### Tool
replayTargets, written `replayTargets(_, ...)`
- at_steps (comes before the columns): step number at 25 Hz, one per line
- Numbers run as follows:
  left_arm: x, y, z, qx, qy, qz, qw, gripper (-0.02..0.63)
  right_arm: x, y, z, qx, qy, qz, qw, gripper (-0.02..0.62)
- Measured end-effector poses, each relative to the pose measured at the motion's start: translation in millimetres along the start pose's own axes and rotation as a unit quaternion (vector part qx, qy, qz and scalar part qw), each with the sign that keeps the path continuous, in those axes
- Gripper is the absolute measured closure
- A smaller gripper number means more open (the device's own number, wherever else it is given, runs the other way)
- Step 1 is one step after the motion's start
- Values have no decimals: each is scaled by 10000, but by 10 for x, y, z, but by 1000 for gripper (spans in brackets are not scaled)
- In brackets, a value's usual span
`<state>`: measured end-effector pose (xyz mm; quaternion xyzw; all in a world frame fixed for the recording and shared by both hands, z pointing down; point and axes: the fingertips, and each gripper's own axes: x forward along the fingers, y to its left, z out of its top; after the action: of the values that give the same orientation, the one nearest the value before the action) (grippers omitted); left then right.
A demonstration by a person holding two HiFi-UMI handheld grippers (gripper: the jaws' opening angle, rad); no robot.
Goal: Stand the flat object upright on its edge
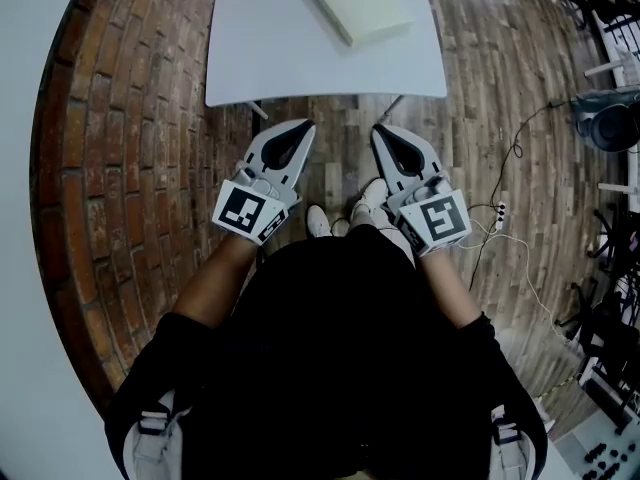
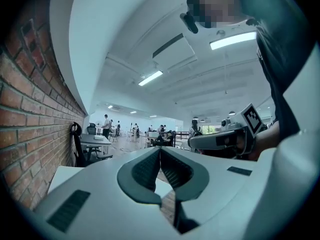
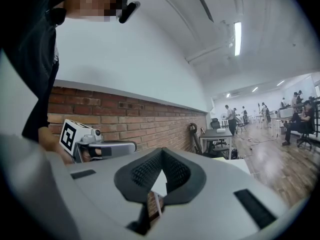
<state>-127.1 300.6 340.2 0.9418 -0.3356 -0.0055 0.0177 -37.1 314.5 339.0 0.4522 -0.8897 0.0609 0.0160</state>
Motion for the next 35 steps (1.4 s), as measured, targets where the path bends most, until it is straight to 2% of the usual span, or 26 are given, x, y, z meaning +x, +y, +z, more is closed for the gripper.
replayTargets(9, 412, 101, 186, 157, -63, 165, 9997, 586, 255, -456, 127, -115, -39, 190, 9997, 589)
replayTargets(23, 1018, 224, 104, 114, 119, 351, 9992, 586, 423, -1105, 147, 5, -22, 289, 9996, 589)
replayTargets(35, 1586, 49, 117, 243, 213, 467, 9984, 586, 386, -1613, 191, 20, -60, 525, 9986, 589)
